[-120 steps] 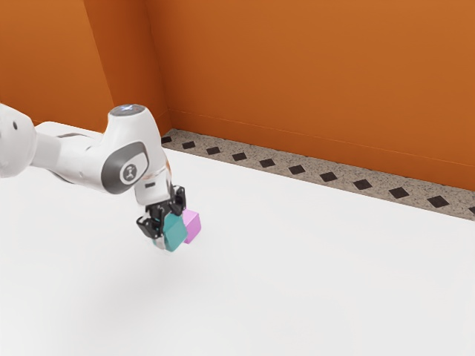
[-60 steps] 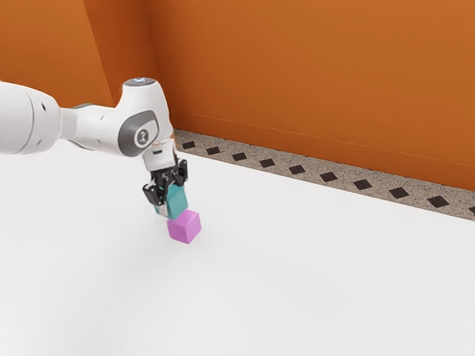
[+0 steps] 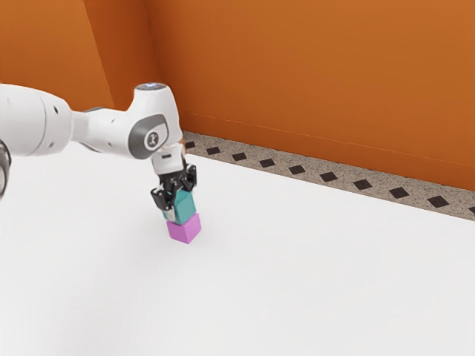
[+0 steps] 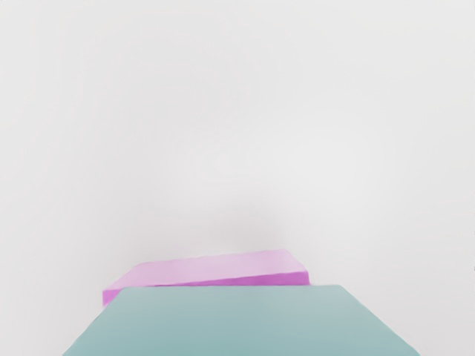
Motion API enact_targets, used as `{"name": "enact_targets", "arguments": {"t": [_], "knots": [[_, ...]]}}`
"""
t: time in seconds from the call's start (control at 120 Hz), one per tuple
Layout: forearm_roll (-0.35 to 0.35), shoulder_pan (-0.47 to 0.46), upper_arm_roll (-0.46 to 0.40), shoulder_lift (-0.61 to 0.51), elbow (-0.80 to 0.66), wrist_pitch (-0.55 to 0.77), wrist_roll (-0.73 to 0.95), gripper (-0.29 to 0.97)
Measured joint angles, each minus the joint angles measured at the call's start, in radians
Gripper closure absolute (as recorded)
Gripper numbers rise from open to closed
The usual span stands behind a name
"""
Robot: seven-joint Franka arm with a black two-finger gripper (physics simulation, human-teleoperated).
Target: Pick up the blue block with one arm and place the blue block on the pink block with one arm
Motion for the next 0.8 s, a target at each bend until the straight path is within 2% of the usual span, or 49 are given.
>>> {"name": "enact_targets", "arguments": {"t": [0.283, 0.35, 0.408, 0.525, 0.575, 0.683, 0.8], "knots": [[0.0, 0.002, 0.0, -0.005, -0.003, -0.012, 0.003, 0.09], [-0.001, 0.006, 0.0, -0.047, -0.006, -0.026, 0.004, 0.07], [-0.001, 0.012, 0.0, -0.125, -0.007, -0.055, 0.004, 0.05], [-0.003, 0.014, 0.002, -0.374, -0.002, -0.187, -0.013, 0.03], [-0.002, 0.009, 0.001, -0.444, 0.035, -0.28, -0.049, 0.02], [-0.003, -0.024, 0.004, -0.485, 0.133, -0.464, -0.171, 0.01], [-0.003, -0.063, 0.004, -0.474, 0.15, -0.564, -0.284, 0.01]]}}
